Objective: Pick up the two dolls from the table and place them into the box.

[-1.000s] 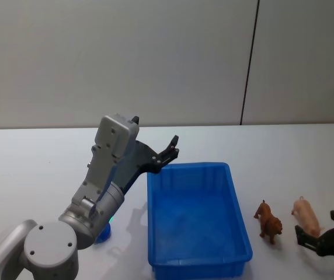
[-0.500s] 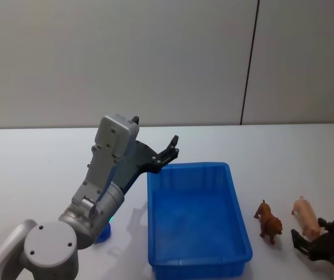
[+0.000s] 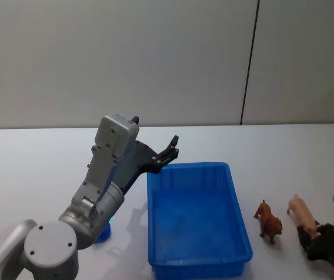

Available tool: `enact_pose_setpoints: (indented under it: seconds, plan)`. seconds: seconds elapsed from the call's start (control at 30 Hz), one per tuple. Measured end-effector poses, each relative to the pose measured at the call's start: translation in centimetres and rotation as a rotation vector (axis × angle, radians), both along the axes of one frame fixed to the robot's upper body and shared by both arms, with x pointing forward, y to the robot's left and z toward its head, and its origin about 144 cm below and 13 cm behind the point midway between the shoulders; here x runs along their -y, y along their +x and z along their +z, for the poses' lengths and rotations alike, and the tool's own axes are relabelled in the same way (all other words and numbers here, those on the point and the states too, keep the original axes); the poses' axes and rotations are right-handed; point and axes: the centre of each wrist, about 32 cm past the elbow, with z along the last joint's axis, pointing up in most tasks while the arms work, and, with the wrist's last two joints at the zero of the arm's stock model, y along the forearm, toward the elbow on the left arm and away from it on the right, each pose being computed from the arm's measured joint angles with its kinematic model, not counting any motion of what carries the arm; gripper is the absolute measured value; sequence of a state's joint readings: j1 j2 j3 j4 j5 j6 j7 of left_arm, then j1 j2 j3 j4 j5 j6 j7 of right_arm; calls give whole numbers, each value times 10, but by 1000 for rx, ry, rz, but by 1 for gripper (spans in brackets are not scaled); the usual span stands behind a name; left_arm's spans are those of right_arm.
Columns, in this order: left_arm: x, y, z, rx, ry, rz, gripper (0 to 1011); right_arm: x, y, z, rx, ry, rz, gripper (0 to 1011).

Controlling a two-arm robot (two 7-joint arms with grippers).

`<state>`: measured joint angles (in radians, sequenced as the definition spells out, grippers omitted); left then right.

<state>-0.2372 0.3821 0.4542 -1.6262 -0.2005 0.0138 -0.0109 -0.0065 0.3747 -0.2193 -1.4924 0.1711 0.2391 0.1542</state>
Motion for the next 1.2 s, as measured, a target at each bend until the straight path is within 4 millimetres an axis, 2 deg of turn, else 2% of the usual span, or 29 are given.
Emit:
enact_pose_setpoints:
  seconds: [0.33, 0.57, 0.77, 1.2]
  plan:
    - [0, 0, 0, 0, 0, 0, 1003, -4, -1, 10, 96, -30, 15, 322]
    - [0, 0, 0, 0, 0, 0, 1003, -8, 2, 29, 187, -38, 59, 322]
    - [0, 0, 0, 0, 0, 0, 1003, -15, 9, 53, 269, -28, 149, 322]
    - [0, 0, 0, 0, 0, 0, 1003, -37, 19, 75, 288, 16, 318, 322]
